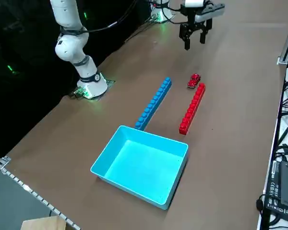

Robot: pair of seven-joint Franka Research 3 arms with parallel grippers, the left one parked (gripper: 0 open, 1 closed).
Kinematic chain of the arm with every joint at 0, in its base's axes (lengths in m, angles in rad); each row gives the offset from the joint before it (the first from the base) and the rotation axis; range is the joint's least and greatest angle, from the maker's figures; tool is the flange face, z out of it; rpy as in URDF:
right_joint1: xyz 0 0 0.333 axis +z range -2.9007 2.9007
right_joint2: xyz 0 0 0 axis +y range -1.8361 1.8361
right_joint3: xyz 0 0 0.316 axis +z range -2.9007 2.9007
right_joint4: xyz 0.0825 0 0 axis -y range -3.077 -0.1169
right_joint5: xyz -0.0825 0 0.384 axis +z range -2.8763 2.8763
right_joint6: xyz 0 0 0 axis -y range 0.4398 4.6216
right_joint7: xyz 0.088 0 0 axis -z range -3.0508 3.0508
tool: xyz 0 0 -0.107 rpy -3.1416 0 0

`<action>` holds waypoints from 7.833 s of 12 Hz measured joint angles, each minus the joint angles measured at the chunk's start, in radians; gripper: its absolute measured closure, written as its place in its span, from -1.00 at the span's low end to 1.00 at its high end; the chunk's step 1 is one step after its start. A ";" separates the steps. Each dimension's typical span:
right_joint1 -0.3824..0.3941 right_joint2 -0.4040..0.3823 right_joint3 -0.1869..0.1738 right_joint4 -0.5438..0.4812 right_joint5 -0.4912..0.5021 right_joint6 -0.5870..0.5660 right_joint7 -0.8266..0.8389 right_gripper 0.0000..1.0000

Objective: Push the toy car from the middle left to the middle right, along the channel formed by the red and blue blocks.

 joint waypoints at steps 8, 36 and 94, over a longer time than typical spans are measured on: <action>0.045 0.094 0.000 -0.046 0.000 0.160 0.554 -0.74; 0.072 0.185 -0.002 -0.312 0.043 0.571 0.965 -0.30; 0.272 0.378 0.000 -0.094 0.115 0.626 1.070 -1.00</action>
